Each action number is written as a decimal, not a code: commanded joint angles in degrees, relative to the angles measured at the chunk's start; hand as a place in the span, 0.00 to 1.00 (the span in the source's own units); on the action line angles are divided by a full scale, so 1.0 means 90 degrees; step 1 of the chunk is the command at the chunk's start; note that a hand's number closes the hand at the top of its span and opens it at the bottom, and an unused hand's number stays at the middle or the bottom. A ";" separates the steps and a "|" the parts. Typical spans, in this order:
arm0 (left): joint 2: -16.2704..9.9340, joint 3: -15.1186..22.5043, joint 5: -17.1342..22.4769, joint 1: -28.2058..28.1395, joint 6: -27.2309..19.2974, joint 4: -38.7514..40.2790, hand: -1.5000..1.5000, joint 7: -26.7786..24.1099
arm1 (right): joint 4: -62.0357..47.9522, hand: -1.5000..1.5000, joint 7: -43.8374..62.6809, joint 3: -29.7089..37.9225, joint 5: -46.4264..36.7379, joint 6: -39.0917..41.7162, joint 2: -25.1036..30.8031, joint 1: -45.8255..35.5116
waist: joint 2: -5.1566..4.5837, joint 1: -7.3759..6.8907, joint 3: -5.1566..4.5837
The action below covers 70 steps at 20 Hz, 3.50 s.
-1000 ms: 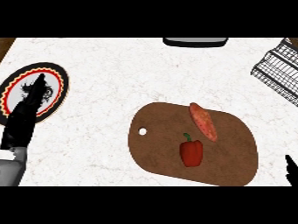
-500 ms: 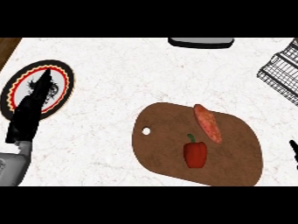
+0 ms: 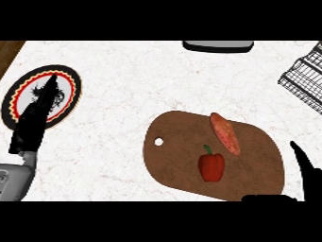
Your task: Pick the bell pepper from the cutting board and place it in the tiered basket
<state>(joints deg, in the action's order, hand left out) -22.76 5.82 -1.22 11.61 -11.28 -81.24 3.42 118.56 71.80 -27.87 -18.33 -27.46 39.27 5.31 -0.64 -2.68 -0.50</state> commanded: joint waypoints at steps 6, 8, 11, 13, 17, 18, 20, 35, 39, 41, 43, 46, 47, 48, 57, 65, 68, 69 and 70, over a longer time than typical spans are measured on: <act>0.0021 -0.0127 0.0016 -0.0042 -0.0029 0.0001 0.50 0.0105 | -0.0726 0.00 0.1494 -0.0374 -0.0559 0.0666 -0.1037 -0.0780 | 0.0058 0.0133 0.0006; 0.0073 0.0004 -0.0123 -0.0184 -0.0110 -0.0233 0.50 0.0045 | -0.0812 0.00 0.1495 -0.0368 -0.0718 0.0900 -0.1077 -0.0829 | 0.0084 0.0151 0.0010; -0.0002 -0.0199 0.0019 -0.0065 0.0009 0.0089 0.50 -0.0048 | -0.1184 0.00 0.1495 -0.0415 -0.1031 0.1118 -0.1273 -0.0946 | 0.0063 0.0193 -0.0004; -0.0016 -0.0142 0.0037 -0.0149 0.0127 0.0051 0.50 -0.0076 | -0.1484 0.00 0.1495 -0.0573 -0.1387 0.1151 -0.1615 -0.1008 | 0.0070 0.0190 0.0002; -0.0066 -0.0215 -0.0026 -0.0366 0.0040 -0.0060 0.50 -0.0141 | -0.1589 0.00 0.1495 -0.0387 -0.1756 0.1570 -0.1928 -0.1101 | 0.0098 0.0207 0.0005; 0.0106 -0.0105 -0.0053 -0.0215 -0.0018 -0.0012 0.50 -0.0005 | -0.1741 0.00 0.1495 -0.0516 -0.2014 0.1508 -0.2210 -0.1102 | 0.0089 0.0256 0.0004; -0.0007 -0.0192 -0.0027 -0.0088 0.0053 -0.0033 0.50 0.0117 | -0.1860 0.00 0.1495 -0.0350 -0.2118 0.1800 -0.2476 -0.1239 | 0.0081 0.0274 0.0015; -0.0007 -0.0339 -0.0072 -0.0350 0.0060 -0.0221 0.50 0.0006 | -0.2466 0.00 0.1492 0.0250 -0.3458 0.2593 -0.4344 -0.1040 | 0.0080 0.0277 0.0035; 0.0086 -0.0281 -0.0047 -0.0378 0.0135 -0.0339 0.50 0.0086 | -0.2525 0.00 0.1492 0.0249 -0.3447 0.2574 -0.4354 -0.0997 | 0.0083 0.0266 0.0044; -0.0222 -0.0545 0.0104 -0.0293 0.0418 -0.0153 0.50 -0.0030 | -0.2625 0.00 0.1491 0.0441 -0.3247 0.2664 -0.4357 -0.1270 | 0.0068 0.0248 0.0043; 0.0120 -0.0405 -0.0089 -0.0244 0.0175 0.0150 0.50 -0.0242 | -0.2929 0.00 0.1491 0.0333 -0.3114 0.2459 -0.4358 -0.1517 | 0.0054 0.0265 0.0046; 0.0023 -0.0348 -0.0059 -0.0557 0.0221 -0.0570 0.50 0.0199 | -0.3106 0.00 0.1490 0.0794 -0.2864 0.2709 -0.4359 -0.1822 | 0.0076 0.0178 0.0053; 0.0125 -0.0344 -0.0092 -0.0668 0.0203 -0.0344 0.50 -0.0169 | -0.2822 0.00 0.1490 0.0191 -0.3046 0.2444 -0.4359 -0.1264 | 0.0085 0.0252 0.0046; 0.0146 -0.0331 -0.0156 -0.0389 0.0177 -0.0267 0.50 -0.0013 | -0.3101 0.00 0.1420 0.0348 -0.2877 0.2254 -0.4360 -0.1442 | 0.0068 0.0264 0.0053; 0.0212 -0.0443 -0.0188 -0.0294 0.0217 -0.0035 0.50 -0.0140 | -0.3743 1.00 0.0803 0.0075 -0.2640 0.3391 -0.4285 -0.1807 | 0.0057 0.0280 0.0047; 0.0230 -0.0544 -0.0287 -0.0297 0.0189 -0.0186 0.50 0.0051 | -0.3329 1.00 0.0840 0.0215 -0.2548 0.2344 -0.4352 -0.1715 | 0.0074 0.0301 0.0053; 0.0411 -0.0422 -0.0397 -0.0588 0.0089 -0.0190 0.50 -0.0228 | -0.3029 1.00 0.1200 0.0166 -0.2608 0.2093 -0.4353 -0.1964 | 0.0082 0.0278 0.0050; 0.0333 -0.0587 -0.0339 -0.0172 0.0172 0.0168 0.50 -0.0224 | -0.3441 1.00 0.1131 0.0419 -0.2677 0.2214 -0.4354 -0.2569 | 0.0058 0.0280 0.0049; 0.0392 -0.0328 -0.0405 0.0003 0.0196 -0.0166 0.50 0.0224 | -0.4414 1.00 0.0782 0.1159 -0.2603 0.2240 -0.4356 -0.3530 | 0.0006 0.0116 0.0055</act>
<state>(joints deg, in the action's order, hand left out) -19.94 1.87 -4.27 9.29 -9.62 -82.55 3.54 86.62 69.28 -24.32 -42.05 -5.52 1.31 -14.63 0.08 -0.39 -0.27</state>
